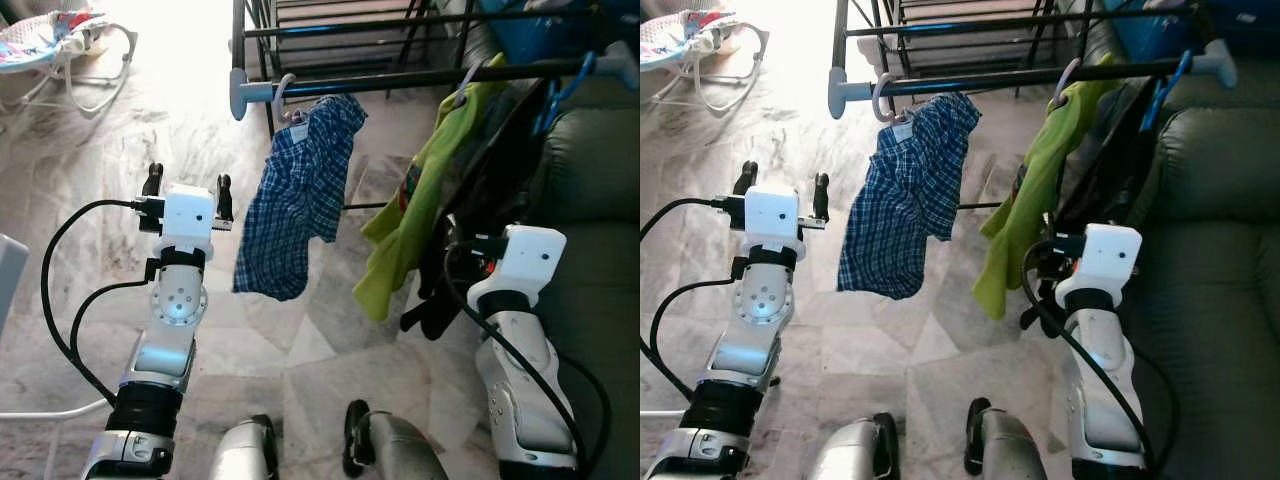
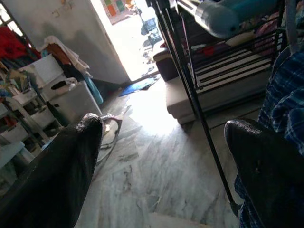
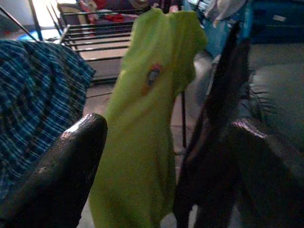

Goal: Hang hanger

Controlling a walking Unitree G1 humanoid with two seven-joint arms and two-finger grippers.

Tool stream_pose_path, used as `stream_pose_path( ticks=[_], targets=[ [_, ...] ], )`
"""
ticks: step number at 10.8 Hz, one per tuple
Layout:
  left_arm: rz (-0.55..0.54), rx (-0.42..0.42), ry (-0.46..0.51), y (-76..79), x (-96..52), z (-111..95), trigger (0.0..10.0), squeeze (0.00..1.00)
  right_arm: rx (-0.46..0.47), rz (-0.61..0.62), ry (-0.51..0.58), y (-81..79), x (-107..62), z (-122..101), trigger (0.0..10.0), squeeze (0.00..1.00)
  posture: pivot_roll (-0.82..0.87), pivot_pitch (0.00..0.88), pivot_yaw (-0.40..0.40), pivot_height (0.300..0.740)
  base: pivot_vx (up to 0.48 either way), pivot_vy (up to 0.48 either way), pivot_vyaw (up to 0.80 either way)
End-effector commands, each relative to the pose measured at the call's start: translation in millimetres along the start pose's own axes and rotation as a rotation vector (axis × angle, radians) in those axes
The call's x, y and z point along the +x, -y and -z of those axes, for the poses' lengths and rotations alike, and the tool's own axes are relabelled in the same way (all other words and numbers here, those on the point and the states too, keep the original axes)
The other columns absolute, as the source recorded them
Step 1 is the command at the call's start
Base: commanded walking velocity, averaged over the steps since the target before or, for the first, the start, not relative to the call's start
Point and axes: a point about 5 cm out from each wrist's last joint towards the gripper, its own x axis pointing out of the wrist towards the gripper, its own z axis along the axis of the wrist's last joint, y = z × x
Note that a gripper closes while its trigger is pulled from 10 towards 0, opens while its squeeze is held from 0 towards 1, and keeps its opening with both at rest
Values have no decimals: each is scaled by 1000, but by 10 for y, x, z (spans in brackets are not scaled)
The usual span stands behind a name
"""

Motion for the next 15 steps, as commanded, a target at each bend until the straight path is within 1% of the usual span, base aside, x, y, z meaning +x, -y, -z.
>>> stream_pose_path(
  ticks=[1,2,3,4,5,6,7,9,10,12,13,14,15],
  targets=[
    [-7,-1,-22,-5,-4,32,10000,0,4,-13,3,-36,5,-2,10000,0,-117,229,54,740,0,0,0],
    [-16,-4,-13,-17,42,1,10000,0,17,-16,19,-77,53,-25,10000,0,-116,230,55,740,0,0,0],
    [-25,-5,-10,-33,65,-11,10000,0,20,-2,31,-84,91,-42,10000,0,-106,234,56,740,0,0,794],
    [-21,-16,-21,-34,70,0,10000,0,53,41,20,-54,127,-29,10000,0,-103,237,56,740,0,0,800],
    [21,-59,-35,-6,66,7,10000,0,47,69,12,-31,157,-23,10000,0,-105,244,55,740,0,0,794],
    [22,-57,-26,8,68,-5,10000,0,61,88,-1,-21,195,-10,10000,0,-106,247,55,740,0,0,0],
    [19,-60,-27,19,72,-11,10000,0,60,93,-1,-34,229,-7,10000,0,-107,260,55,740,0,368,0],
    [25,-68,-37,14,31,-7,10000,0,63,110,-3,-95,247,-2,10000,0,-105,283,53,740,240,358,0],
    [34,-66,-44,18,24,7,10000,0,70,112,16,-144,279,-45,10000,0,-107,297,60,740,0,356,0],
    [46,-68,-27,39,90,-37,10000,0,77,117,95,-211,354,-233,10000,0,-100,290,66,740,251,326,0],
    [41,-70,-13,30,129,-80,10000,0,75,147,117,-189,360,-288,10000,0,-91,283,68,740,0,0,0],
    [39,-71,-13,25,135,-84,10000,0,69,169,119,-165,353,-294,10000,0,-87,279,70,740,0,0,0],
    [42,-72,-15,33,121,-85,10000,0,29,237,126,-42,311,-303,10000,0,-87,281,68,740,0,0,0]
  ],
)
